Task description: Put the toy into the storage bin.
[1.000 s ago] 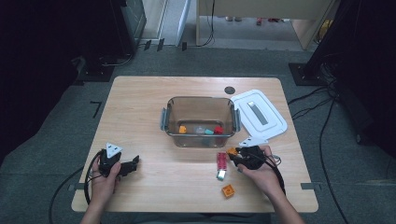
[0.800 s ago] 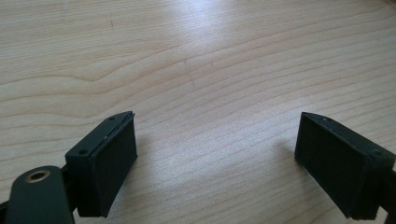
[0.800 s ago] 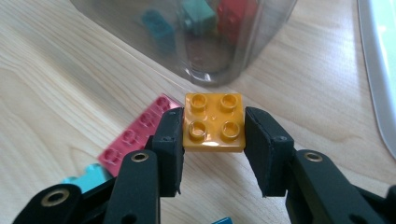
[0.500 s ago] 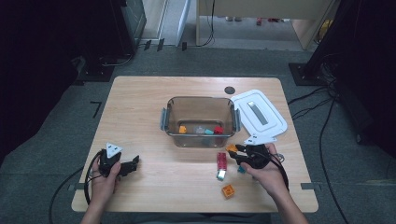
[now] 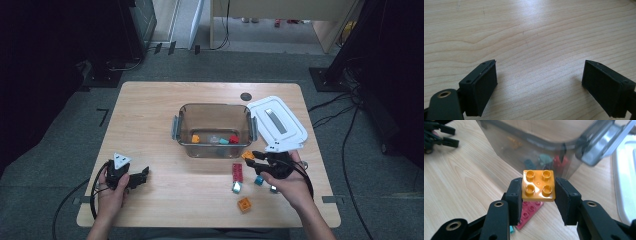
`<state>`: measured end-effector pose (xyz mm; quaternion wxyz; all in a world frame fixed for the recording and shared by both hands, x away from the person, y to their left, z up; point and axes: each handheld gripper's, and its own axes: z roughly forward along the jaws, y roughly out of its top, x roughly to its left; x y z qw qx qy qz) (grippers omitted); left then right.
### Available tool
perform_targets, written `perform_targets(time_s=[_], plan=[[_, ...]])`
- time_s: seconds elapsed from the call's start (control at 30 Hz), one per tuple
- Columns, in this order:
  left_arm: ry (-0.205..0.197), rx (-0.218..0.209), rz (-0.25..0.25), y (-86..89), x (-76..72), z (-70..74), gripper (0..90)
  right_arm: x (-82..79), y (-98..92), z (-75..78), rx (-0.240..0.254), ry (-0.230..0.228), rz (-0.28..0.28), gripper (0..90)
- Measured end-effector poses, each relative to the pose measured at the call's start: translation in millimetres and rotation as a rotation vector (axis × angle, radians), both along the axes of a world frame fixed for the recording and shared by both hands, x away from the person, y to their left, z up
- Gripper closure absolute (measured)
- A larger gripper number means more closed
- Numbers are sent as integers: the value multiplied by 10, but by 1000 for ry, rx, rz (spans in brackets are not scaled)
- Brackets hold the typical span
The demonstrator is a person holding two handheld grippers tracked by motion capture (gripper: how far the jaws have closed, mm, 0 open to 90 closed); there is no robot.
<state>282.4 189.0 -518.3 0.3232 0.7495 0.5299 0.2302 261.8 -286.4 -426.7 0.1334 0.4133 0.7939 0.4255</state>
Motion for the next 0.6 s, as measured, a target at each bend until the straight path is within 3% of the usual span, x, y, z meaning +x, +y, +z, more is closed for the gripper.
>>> perform_targets(time_s=[0.6], plan=[[0, 0, 0, 0, 0, 0, 128, 61, 58, 471, -7, -73, 47, 600]])
